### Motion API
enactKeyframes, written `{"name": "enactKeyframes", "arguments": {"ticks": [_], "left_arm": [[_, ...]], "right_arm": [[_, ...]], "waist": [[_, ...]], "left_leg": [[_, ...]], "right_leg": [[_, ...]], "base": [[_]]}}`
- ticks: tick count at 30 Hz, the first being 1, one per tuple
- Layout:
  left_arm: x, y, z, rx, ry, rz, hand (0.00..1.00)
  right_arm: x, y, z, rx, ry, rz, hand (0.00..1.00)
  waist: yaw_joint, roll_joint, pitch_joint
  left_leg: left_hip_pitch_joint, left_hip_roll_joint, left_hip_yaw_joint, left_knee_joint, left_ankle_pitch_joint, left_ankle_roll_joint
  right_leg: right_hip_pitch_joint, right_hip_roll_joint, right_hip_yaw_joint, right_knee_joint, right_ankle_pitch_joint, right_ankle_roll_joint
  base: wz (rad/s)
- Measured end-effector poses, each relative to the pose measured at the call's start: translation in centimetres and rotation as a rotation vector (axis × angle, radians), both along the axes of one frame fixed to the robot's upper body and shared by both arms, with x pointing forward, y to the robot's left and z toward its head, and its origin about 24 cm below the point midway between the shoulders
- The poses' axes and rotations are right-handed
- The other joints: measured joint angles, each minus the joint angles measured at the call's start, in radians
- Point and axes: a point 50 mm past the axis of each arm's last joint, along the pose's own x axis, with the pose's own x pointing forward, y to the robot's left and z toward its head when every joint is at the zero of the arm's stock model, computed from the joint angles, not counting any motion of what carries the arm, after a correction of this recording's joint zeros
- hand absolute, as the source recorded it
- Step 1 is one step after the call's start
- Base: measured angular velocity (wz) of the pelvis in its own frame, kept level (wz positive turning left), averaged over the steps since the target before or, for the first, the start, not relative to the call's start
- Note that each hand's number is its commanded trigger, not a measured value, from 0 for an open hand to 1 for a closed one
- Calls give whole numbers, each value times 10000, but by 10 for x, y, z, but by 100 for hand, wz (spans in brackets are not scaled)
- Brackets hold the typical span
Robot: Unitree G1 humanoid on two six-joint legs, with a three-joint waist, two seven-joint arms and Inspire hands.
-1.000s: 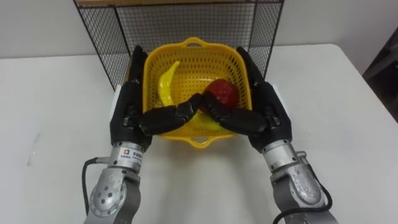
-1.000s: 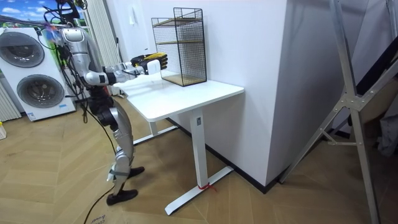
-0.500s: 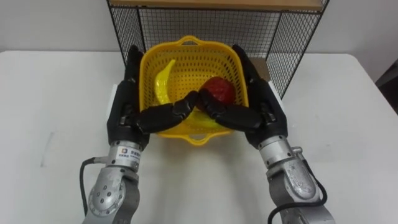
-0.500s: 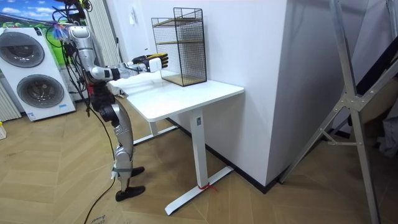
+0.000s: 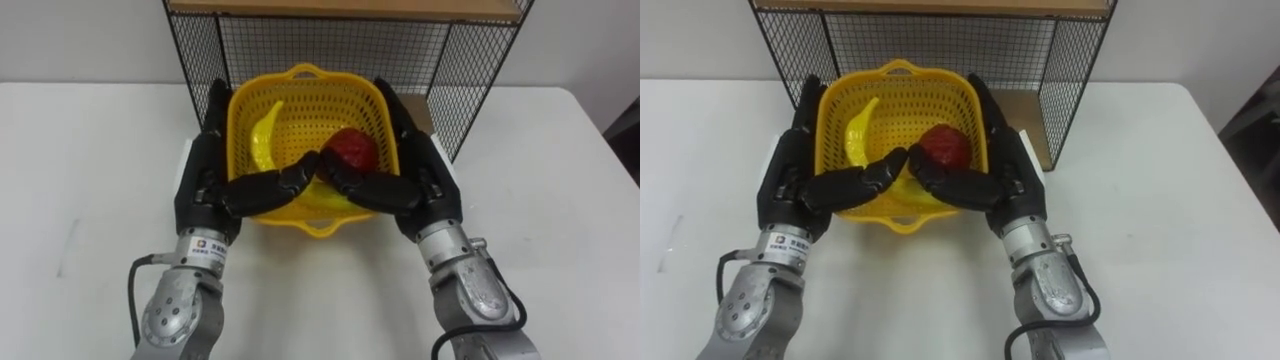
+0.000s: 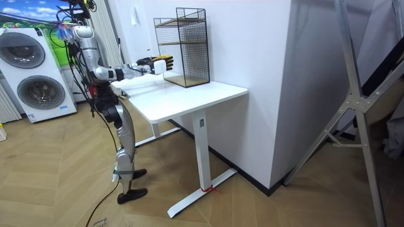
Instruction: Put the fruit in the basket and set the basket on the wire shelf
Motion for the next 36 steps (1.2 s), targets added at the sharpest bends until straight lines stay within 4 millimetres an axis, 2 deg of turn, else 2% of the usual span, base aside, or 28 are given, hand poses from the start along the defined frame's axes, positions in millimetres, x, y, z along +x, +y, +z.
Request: {"name": "enactKeyframes", "arguments": {"ticks": [10, 18, 23, 30, 36], "left_arm": [[14, -6, 10, 57, -259, -173, 0], [24, -7, 9, 661, 2, -94, 0], [29, -9, 8, 631, 255, -136, 0], [55, -18, 9, 503, 730, 41, 0], [69, -22, 12, -89, 1189, 227, 0]], "right_arm": [[11, 2, 11, 28, -287, -457, 0], [19, 0, 2, -139, 234, -821, 0], [28, 1, 4, -175, 389, -1011, 0], [49, 6, 7, -350, 812, -1527, 0], [62, 2, 16, -353, 920, -1973, 0]], "waist": [[-168, 94, 36], [-252, 212, 39], [-251, 216, 40], [-224, 258, 82], [-215, 229, 99]], "left_leg": [[130, 10, 26, -193, 14, -18], [213, 13, 98, -293, 37, -43], [333, -15, 171, -576, 148, -65], [744, -30, 223, -767, 179, -96], [825, -19, 272, -770, 181, -97]], "right_leg": [[122, 30, 22, -146, 79, -8], [180, 32, 46, -309, 103, -20], [172, 4, 83, -367, 103, -20], [497, -8, 91, -481, 105, -23], [543, -9, 126, -467, 105, -23]], "base": [[0], [-1], [-4], [-1], [-2]]}}
